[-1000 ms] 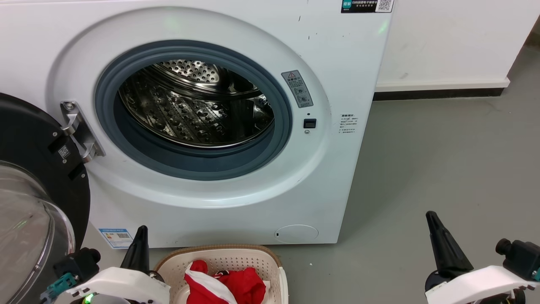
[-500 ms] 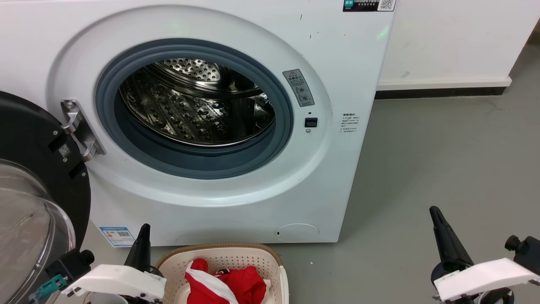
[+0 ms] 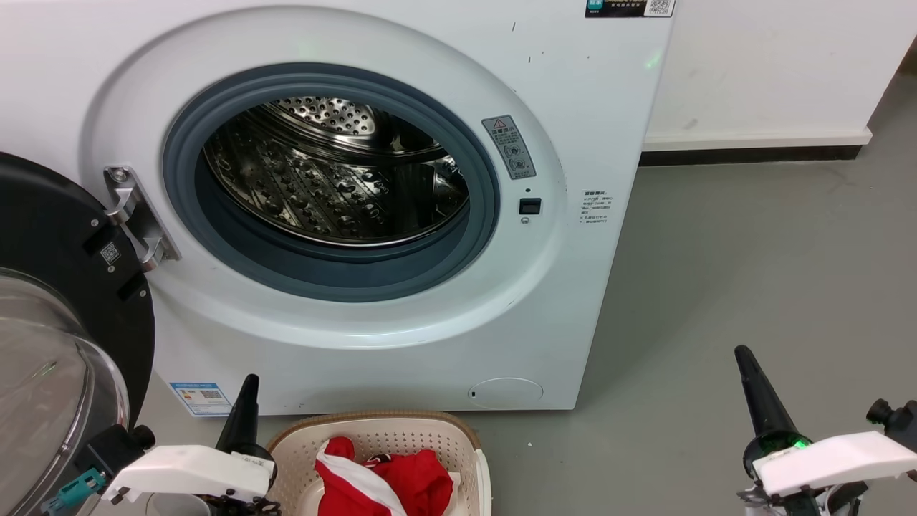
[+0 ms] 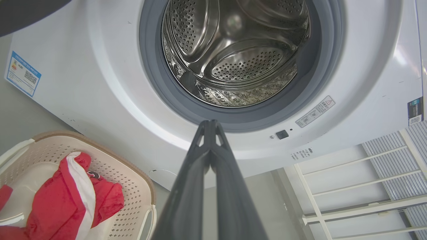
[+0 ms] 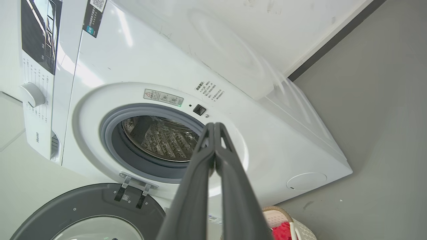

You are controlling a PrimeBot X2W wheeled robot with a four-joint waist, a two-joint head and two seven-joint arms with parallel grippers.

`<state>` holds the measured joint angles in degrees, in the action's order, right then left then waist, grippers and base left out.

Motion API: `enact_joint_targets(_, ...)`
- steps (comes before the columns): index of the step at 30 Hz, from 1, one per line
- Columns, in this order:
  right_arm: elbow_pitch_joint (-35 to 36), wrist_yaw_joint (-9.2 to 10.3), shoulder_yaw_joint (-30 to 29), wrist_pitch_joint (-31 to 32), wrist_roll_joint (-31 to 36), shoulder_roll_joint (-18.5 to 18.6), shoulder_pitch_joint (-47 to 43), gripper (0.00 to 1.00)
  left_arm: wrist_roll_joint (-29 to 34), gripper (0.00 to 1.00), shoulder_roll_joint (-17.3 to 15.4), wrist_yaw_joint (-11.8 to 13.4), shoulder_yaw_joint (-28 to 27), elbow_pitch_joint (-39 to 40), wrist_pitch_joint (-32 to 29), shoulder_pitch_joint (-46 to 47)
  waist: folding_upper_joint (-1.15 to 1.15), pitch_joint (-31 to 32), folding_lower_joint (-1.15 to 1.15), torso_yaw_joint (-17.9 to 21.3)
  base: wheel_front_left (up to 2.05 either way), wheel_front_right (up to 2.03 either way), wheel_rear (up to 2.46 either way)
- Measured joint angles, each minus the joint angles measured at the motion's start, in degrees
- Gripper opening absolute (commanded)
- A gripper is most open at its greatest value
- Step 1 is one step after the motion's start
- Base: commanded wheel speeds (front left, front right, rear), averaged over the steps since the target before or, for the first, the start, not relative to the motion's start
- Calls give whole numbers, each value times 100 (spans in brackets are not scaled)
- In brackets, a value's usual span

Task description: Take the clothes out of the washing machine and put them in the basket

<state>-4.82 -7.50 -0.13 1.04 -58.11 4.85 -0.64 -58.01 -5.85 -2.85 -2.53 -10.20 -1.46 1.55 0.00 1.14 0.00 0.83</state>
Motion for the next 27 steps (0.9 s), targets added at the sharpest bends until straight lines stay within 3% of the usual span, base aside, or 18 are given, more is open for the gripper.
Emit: enact_joint_targets(27, -446, 1, -167, 153, -1777, 5, 302, 0, -1663, 0, 135, -221, -191, -192, -249, 222, 0, -55, 0, -35, 0, 0, 0)
